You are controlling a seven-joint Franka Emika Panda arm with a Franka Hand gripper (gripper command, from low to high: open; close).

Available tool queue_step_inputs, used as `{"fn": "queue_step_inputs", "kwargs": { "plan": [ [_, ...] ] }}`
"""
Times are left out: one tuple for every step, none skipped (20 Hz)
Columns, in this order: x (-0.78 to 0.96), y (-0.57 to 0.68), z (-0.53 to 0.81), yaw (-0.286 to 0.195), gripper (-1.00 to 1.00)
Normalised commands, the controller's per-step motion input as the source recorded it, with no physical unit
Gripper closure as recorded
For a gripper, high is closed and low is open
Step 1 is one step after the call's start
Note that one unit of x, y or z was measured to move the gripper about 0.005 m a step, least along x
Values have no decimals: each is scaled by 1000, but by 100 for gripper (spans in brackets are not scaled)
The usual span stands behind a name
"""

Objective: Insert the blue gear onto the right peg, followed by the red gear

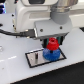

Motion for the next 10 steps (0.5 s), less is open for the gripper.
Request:
{"fn": "queue_step_inputs", "kwargs": {
  "plan": [
    [184,5,-64,0,100],
    [247,-14,14,0,100],
    [207,-11,-55,0,100],
    [176,19,-89,0,100],
    [198,-4,-137,0,100],
    [196,-14,-33,0,100],
    [247,-19,-27,0,100],
    [208,-13,-47,0,100],
    [242,-2,-25,0,100],
    [248,31,89,0,100]
  ]
}}
